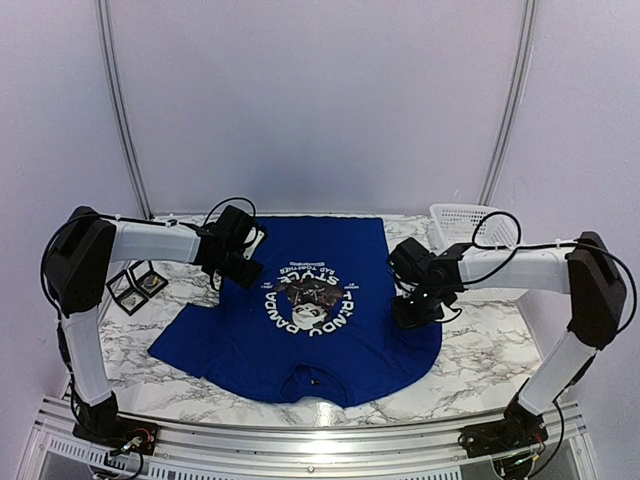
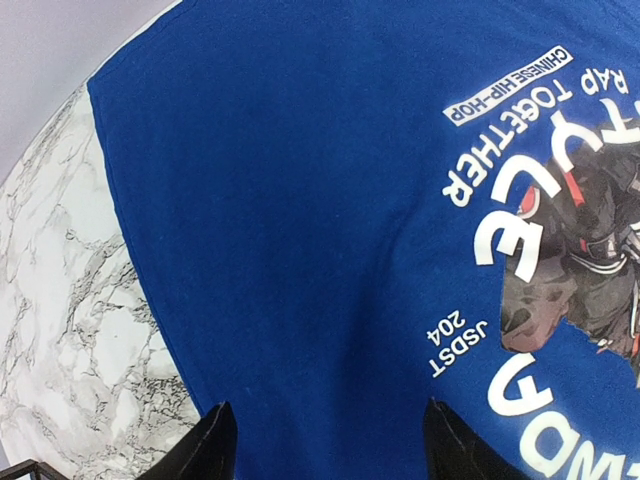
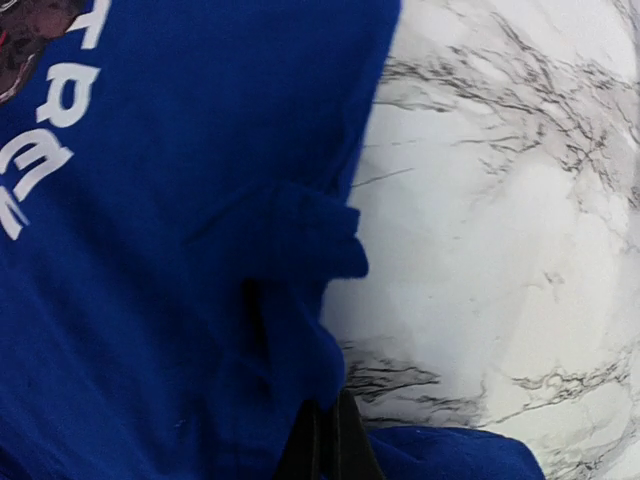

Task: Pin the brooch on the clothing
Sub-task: Smooth out the flattened clothing at the center of the board.

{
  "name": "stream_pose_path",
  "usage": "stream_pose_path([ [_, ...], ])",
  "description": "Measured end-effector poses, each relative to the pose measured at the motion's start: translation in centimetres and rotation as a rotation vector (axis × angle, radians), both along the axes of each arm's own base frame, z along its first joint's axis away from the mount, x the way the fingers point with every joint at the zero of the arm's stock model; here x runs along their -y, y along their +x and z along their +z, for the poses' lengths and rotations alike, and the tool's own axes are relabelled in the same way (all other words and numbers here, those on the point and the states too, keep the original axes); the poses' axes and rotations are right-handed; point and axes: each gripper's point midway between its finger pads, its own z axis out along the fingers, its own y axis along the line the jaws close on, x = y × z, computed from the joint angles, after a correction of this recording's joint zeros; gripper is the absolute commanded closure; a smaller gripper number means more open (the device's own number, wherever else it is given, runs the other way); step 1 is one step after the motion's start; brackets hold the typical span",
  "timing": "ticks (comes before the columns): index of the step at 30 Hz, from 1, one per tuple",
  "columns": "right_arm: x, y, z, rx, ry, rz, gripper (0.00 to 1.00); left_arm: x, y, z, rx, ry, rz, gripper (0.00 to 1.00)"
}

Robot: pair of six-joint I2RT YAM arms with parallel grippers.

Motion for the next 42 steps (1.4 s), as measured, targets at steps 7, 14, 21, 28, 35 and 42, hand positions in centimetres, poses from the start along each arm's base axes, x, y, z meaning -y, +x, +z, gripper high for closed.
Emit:
stream_pose_path([
  [7,-5.8,-2.5,-0.9,-0.013,-0.071,0.121,0.85,0.0,0.0,0.0,0.0,0.001,0.0,0.35],
  [14,-11.4,-5.8,0.4,-0.093,0.042,0.294,0.62,-0.1,0.0,0.0,0.003,0.009,-0.004,0.34],
  [21,-10.9,-4.5,4.2,-0.036,0.149,0.268,0.64,-0.1,0.0,0.0,0.003,0.011,-0.006,0.34],
  [28,-6.2,-2.2,3.4,-0.031,0.208,0.164,0.6,-0.1,0.0,0.0,0.003,0.011,-0.007,0.34],
  [35,-7.1,-1.4,1.9,-0.04,0.222,0.273,0.59,-0.1,0.0,-0.1,0.003,0.014,-0.009,0.34],
  [42,-6.8,-0.8,0.1,-0.054,0.19,0.32,0.61,-0.4,-0.3,-0.6,-0.008,0.023,-0.008,0.34],
])
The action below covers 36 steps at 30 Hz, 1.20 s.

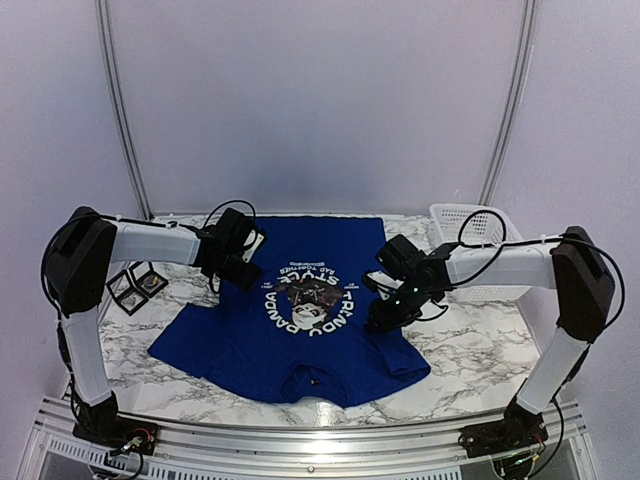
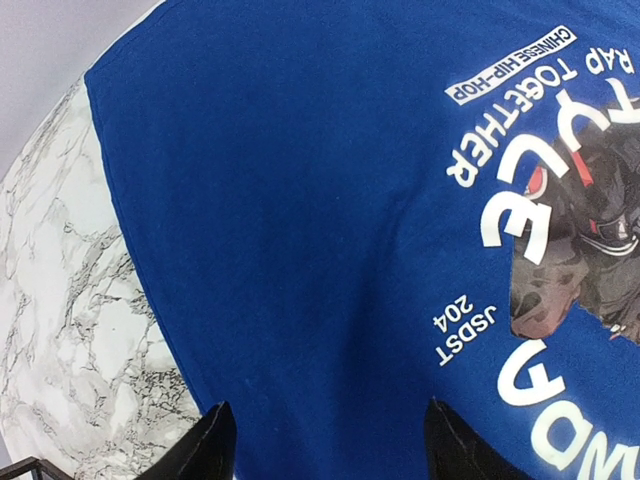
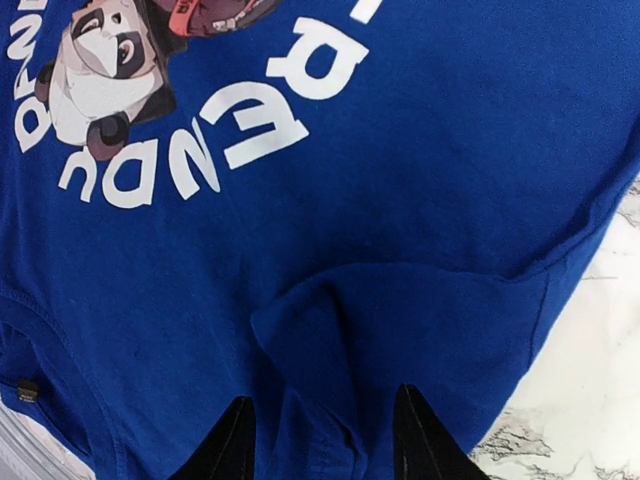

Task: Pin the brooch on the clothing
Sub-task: Smooth out the flattened clothing at the center of the board.

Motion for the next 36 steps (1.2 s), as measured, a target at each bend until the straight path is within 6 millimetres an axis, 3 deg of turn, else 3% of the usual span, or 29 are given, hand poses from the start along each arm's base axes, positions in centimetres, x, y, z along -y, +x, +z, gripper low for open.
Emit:
stream_pose_path([
  [7,0.1,-0.2,-1.0,-0.006,-0.014,0.031,1.0,0.0,0.0,0.0,0.001,0.001,-0.001,0.34],
  [14,1.4,0.4,-1.1,0.002,-0.041,-0.041,1.0,-0.1,0.1,0.0,0.004,0.007,0.001,0.34],
  [25,12.9,1.0,-0.7,0.019,-0.135,-0.425,1.0,-0.2,0.1,0.0,0.007,0.018,0.0,0.34],
  [29,15.1,1.3,-1.1,0.012,-0.168,-0.486,1.0,-0.2,0.1,-0.1,0.007,0.023,-0.005,0.34],
  [36,17.2,1.7,-2.5,0.002,-0.276,-0.499,1.0,-0.3,0.1,-0.5,0.001,0.031,-0.006,0.34],
])
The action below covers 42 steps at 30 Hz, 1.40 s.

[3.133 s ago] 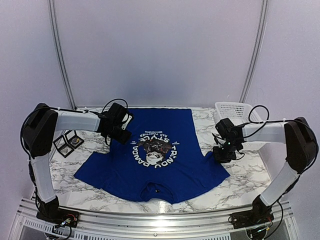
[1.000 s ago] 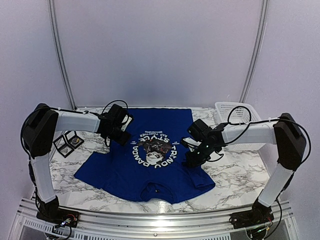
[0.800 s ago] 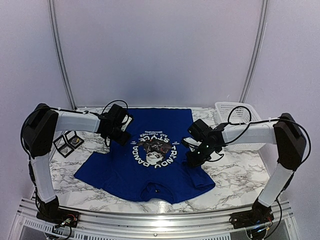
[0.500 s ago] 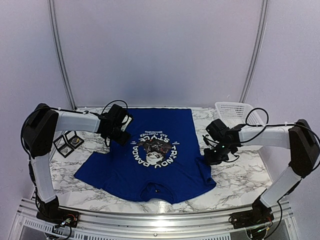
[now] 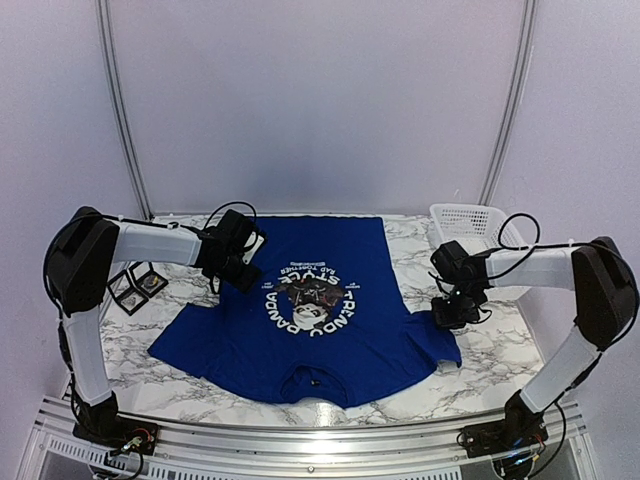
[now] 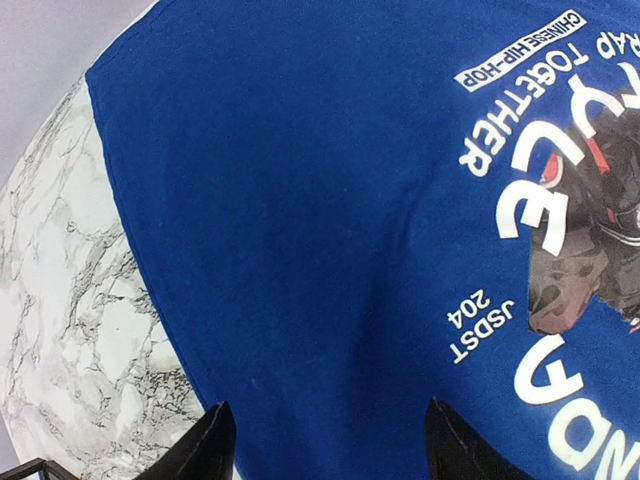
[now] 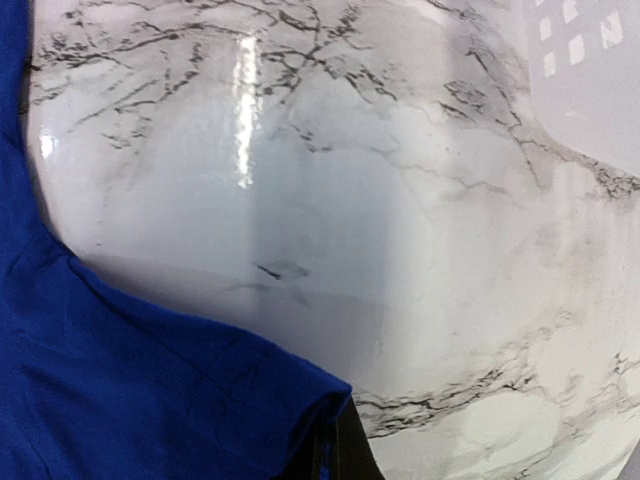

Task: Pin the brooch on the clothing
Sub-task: Smooth out the flattened clothing at the center of the board.

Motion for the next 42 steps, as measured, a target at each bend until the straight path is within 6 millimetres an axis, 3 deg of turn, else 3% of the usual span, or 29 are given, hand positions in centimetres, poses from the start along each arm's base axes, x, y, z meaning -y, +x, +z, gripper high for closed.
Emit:
stream_pose_path([
  [10,1.9,1.0,0.6,0.018,-0.132,-0.005,1.0,-0.1,0.1,0.0,0.004,0.007,0.003,0.34],
  [14,1.8,2.1,1.4,0.043,-0.146,0.003,0.88,-0.1,0.1,0.0,0.004,0.007,0.003,0.34],
  [23,1.9,3.2,3.7,0.068,-0.175,0.012,0.84,-0.3,0.1,0.1,0.008,0.016,0.004,0.34],
  [27,0.6,3.4,6.1,0.115,-0.144,0.046,0.87,-0.3,0.1,0.5,0.015,0.012,0.009,0.34],
  [30,-2.5,3.3,7.2,0.148,-0.064,0.129,0.93,-0.5,0.2,1.6,0.033,-0.005,0.032,0.34],
  [33,-4.9,3.1,6.5,0.135,-0.009,0.186,0.98,-1.4,-0.7,3.8,0.062,-0.038,0.083,0.34],
  [37,-5.3,3.4,4.1,0.086,-0.016,0.19,1.0,-3.6,-3.3,5.4,0.07,-0.076,0.157,0.35],
  [40,-4.9,3.7,2.5,0.057,-0.023,0.177,1.0,-5.5,-5.6,4.2,0.03,-0.083,0.215,0.36],
  [42,-4.6,4.0,1.5,0.046,-0.02,0.167,1.0,-7.2,-7.2,2.2,-0.025,-0.067,0.265,0.37],
])
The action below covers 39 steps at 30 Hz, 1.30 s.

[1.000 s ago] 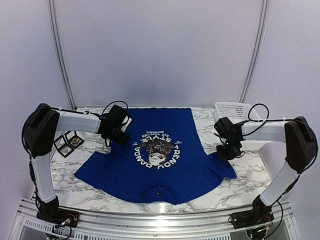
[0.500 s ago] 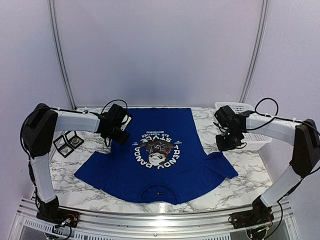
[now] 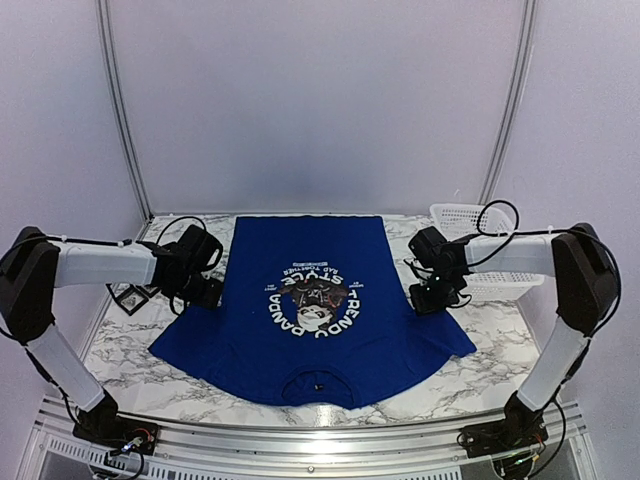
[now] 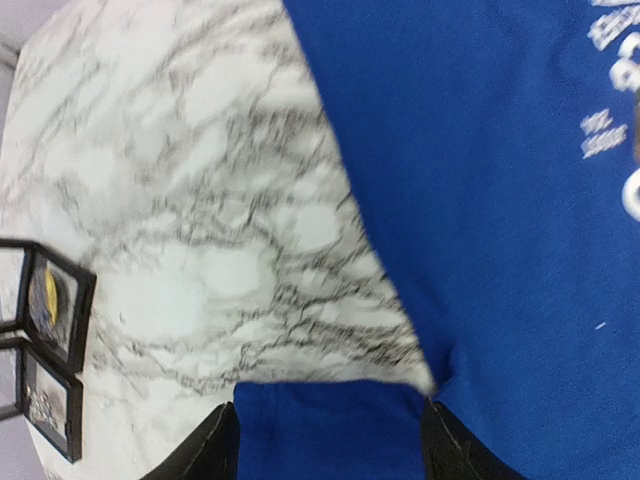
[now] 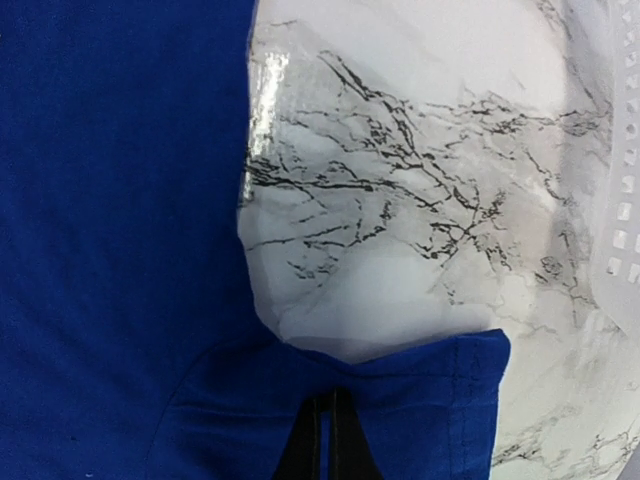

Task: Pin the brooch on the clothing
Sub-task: Smooth out the flattened clothing at the center of the board.

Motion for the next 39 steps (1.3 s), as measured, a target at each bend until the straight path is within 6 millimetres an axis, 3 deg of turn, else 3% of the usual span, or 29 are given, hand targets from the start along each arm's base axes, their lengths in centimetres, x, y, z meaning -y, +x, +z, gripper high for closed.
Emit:
stream_pose_path([
  [3,0.5,0.3,-1.4,-0.017,0.022,-0.014,1.0,-2.9,-1.9,-3.3,-0.097,0.029,0.084,0.39],
  [6,0.9,1.1,-2.3,-0.016,0.034,-0.029,1.0,-4.7,-2.4,-5.3,-0.153,0.04,0.154,0.39],
  [12,0.7,3.7,-2.2,0.035,0.055,-0.024,1.0,-6.0,-1.0,-5.3,-0.133,0.033,0.211,0.4],
  [20,0.6,4.8,-1.0,0.053,0.013,0.022,1.0,-6.1,0.0,-4.9,-0.112,0.028,0.221,0.41],
  [23,-0.3,5.3,1.2,0.099,-0.018,0.053,1.0,-4.6,-0.3,-2.9,-0.067,0.0,0.178,0.41],
  [24,-1.1,5.1,2.1,0.121,-0.021,0.078,1.0,-3.2,-0.7,-1.5,-0.035,-0.02,0.138,0.41],
  [27,-5.7,3.0,4.5,0.158,0.045,0.207,1.0,1.5,-2.7,1.5,0.022,-0.081,0.008,0.43],
  [29,-10.9,-0.4,4.9,0.15,0.118,0.357,1.0,5.2,-5.1,2.6,0.025,-0.141,-0.095,0.44],
  [31,-14.5,-4.1,4.3,0.107,0.188,0.474,1.0,7.8,-7.9,2.0,-0.017,-0.177,-0.169,0.44],
  [33,-17.3,-8.4,2.7,0.032,0.238,0.58,1.0,9.0,-10.2,0.5,-0.076,-0.18,-0.207,0.45],
  [35,-18.3,-12.1,0.5,-0.051,0.255,0.643,1.0,10.1,-12.7,-1.7,-0.149,-0.152,-0.248,0.45],
  [38,-17.8,-15.6,-2.2,-0.148,0.249,0.659,1.0,11.0,-15.6,-4.4,-0.23,-0.112,-0.286,0.44],
  [39,-18.1,-16.1,-2.1,-0.145,0.264,0.658,1.0,11.1,-16.6,-5.1,-0.254,-0.1,-0.294,0.44],
])
